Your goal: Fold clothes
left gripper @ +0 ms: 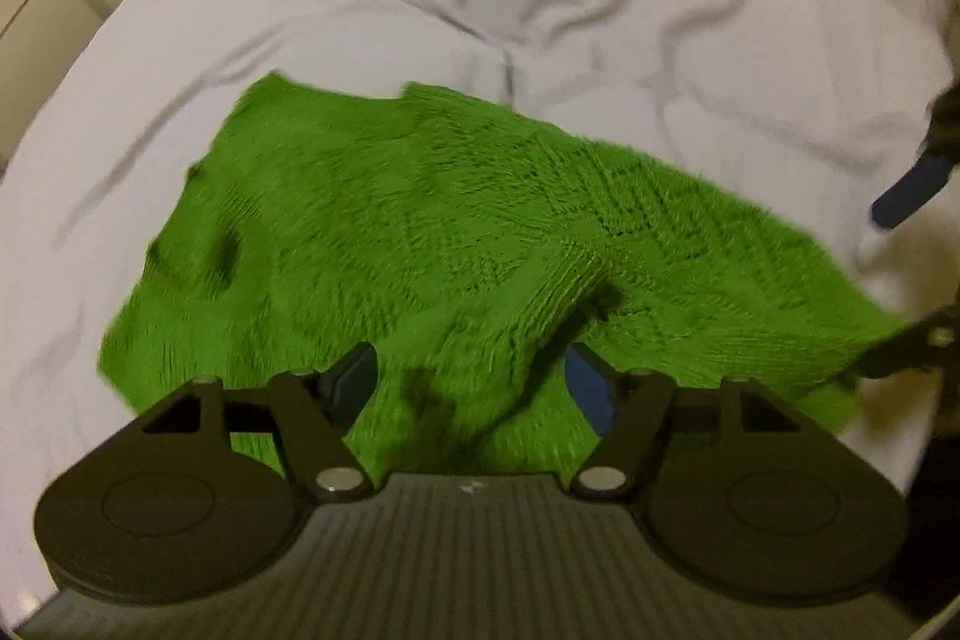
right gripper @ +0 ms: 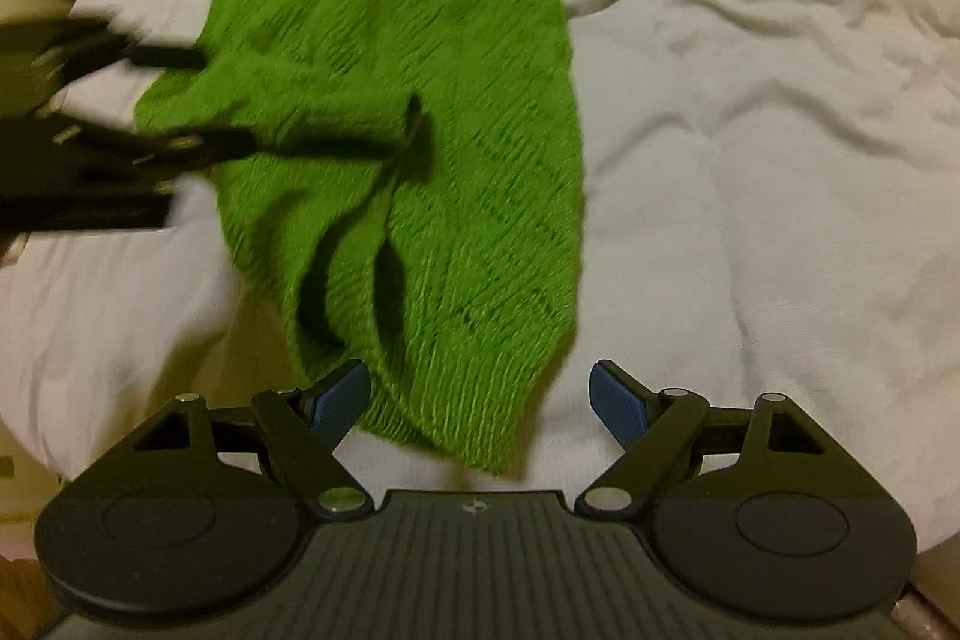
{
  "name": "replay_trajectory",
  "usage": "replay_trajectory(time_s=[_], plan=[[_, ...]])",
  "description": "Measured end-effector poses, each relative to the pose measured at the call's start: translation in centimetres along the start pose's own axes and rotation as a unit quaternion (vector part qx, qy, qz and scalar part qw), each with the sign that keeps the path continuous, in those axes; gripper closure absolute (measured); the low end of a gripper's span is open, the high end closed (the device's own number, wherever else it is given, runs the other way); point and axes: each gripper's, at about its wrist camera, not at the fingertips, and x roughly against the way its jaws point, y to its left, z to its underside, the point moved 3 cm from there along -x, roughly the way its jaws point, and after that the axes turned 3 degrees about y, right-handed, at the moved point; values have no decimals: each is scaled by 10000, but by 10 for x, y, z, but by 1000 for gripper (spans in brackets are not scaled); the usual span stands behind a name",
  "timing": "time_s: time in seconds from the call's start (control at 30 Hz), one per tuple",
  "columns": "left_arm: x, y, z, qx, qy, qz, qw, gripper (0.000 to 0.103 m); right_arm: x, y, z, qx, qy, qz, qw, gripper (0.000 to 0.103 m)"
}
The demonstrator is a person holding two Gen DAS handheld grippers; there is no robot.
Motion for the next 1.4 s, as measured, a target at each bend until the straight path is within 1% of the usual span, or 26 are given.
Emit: replay_trajectory(time_s=[0.03, 0.1, 0.13, 0.23, 0.3, 0.33, 0.37, 0.43, 0.47, 0.53, 0.57, 0.63, 0.7, 0.77, 0.87, 0.93, 0.97, 1.03, 1.1, 1.13, 1.17, 1.2, 1.27, 1.3, 1.37, 1.4], plan=[[-6, -8, -4, -170, 7, -1, 9999, 40, -4, 1, 0, 71, -5, 4, 10000, 20], [-17, -24, -11, -501, 20, -4, 9987, 75, -6, 1, 8, 216, -32, -15, 9998, 20], [-15, -19, -7, -249, 7, -26, 9997, 90, -9, 1, 10, 294, -40, -6, 9996, 22], [6, -2, 13, 653, -163, -143, 9976, 94, -20, 8, 10, 720, -51, 93, 9973, 58], [45, 15, 40, 1516, -402, -348, 9870, 95, -18, 14, 14, 1024, -142, 262, 9943, 74], [68, 24, 61, 1988, -432, -466, 9780, 95, -13, 17, 16, 1158, -228, 224, 9928, 91], [91, 33, 83, 2458, -459, -583, 9665, 95, -7, 21, 19, 1287, -323, 154, 9910, 98], [128, 43, 146, 3474, -132, -788, 9343, 96, 4, 29, 25, 1587, -490, 25, 9861, 96], [141, 45, 176, 3886, 120, -877, 9171, 101, 6, 34, 30, 1750, -418, -119, 9836, 91], [144, 35, 240, 4468, 990, -952, 8840, 103, 2, 41, 40, 1989, -129, -377, 9792, 80], [143, 27, 260, 4685, 1246, -891, 8701, 103, -4, 43, 45, 2037, 63, -450, 9780, 67], [142, 10, 299, 5098, 1747, -765, 8389, 103, -14, 46, 56, 2091, 384, -522, 9757, 50], [140, 0, 303, 5441, 1635, -598, 8208, 98, -19, 41, 62, 1909, 543, -480, 9789, 47], [133, -8, 297, 5719, 1387, -373, 8076, 82, -23, 32, 64, 1567, 654, -450, 9845, 42], [112, -14, 280, 5896, 1051, 24, 8008, 64, -23, 10, 62, 692, 647, -598, 9937, 40], [96, -14, 271, 6009, 851, 295, 7942, 56, -25, -9, 61, -4, 598, -824, 9948, 38], [88, -10, 266, 6075, 753, 422, 7896, 47, -26, -19, 62, -415, 551, -995, 9926, 36], [70, -6, 263, 6219, 668, 552, 7783, 34, -27, -37, 67, -1271, 357, -1401, 9813, 33], [55, 2, 262, 6259, 601, 565, 7755, 34, -30, -55, 74, -2144, 115, -1815, 9597, 32], [46, 5, 260, 6251, 583, 574, 7762, 36, -34, -61, 78, -2509, -21, -1973, 9477, 32], [38, 8, 259, 6241, 565, 586, 7771, 45, -38, -66, 82, -2851, -162, -2115, 9347, 32], [30, 11, 255, 6144, 557, 688, 7840, 50, -42, -71, 86, -3189, -302, -2254, 9201, 32], [19, 16, 247, 5921, 539, 846, 7996, 78, -54, -76, 90, -3609, -643, -2451, 8975, 32], [17, 19, 243, 5794, 529, 904, 8083, 81, -62, -77, 92, -3777, -802, -2510, 8876, 32], [18, 21, 237, 5570, 501, 944, 8236, 98, -78, -80, 94, -4177, -950, -2542, 8671, 35], [23, 25, 235, 5518, 442, 1000, 8268, 98, -87, -82, 96, -4378, -1013, -2551, 8562, 37]])
